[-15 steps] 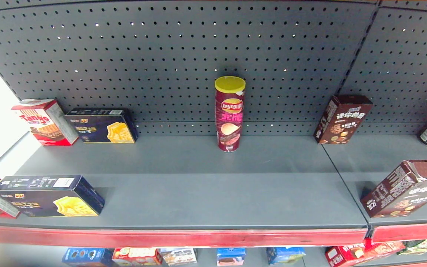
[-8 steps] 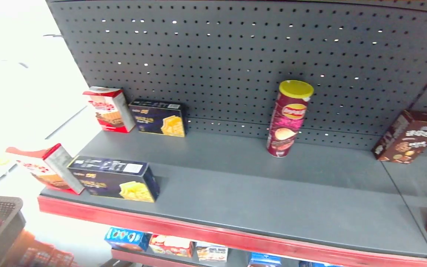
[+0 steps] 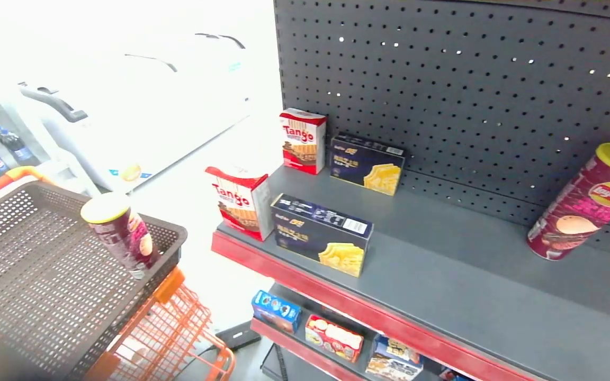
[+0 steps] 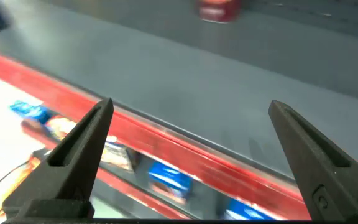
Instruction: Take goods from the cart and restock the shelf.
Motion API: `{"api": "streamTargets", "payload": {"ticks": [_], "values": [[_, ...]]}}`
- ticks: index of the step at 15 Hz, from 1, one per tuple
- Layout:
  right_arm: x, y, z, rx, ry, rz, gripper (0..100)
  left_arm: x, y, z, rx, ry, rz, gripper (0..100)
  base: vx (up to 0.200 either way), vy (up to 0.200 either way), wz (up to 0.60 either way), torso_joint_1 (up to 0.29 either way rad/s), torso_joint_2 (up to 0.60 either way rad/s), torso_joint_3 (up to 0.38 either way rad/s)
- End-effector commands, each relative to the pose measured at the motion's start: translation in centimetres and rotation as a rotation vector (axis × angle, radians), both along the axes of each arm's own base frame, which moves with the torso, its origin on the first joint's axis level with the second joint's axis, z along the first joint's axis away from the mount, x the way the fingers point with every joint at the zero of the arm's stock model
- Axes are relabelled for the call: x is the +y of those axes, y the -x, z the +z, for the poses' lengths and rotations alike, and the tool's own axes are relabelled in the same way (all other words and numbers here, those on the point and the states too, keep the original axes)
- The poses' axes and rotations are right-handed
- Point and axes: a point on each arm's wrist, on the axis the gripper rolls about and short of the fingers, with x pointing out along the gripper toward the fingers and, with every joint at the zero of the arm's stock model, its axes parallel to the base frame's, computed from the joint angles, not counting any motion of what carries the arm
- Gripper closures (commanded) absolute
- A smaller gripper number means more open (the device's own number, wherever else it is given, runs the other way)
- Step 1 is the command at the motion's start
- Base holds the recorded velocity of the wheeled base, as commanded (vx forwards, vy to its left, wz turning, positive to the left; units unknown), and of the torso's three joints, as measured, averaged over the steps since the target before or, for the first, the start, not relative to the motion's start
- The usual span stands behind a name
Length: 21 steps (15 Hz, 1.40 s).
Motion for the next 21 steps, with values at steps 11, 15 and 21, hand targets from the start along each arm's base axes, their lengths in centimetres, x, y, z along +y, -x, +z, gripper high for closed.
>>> {"api": "streamTargets", "payload": {"ticks": [11,15,21], "values": [[0.0,0.0,0.0,0.001,0.000,0.000,0,0.4,-1.8,7.3,0.132,-0.026,0.163,0,0.000,0.000,0.00,0.000,0.00,0.000],[0.0,0.0,0.0,0.001,-0.001,0.000,0,0.3,-8.1,9.5,0.324,-0.010,0.163,0,0.000,0.000,0.00,0.000,0.00,0.000],[0.0,0.0,0.0,0.001,0.000,0.000,0,2.6,-17.0,8.3,0.395,-0.027,0.319,0,0.000,0.000,0.00,0.000,0.00,0.000]]}}
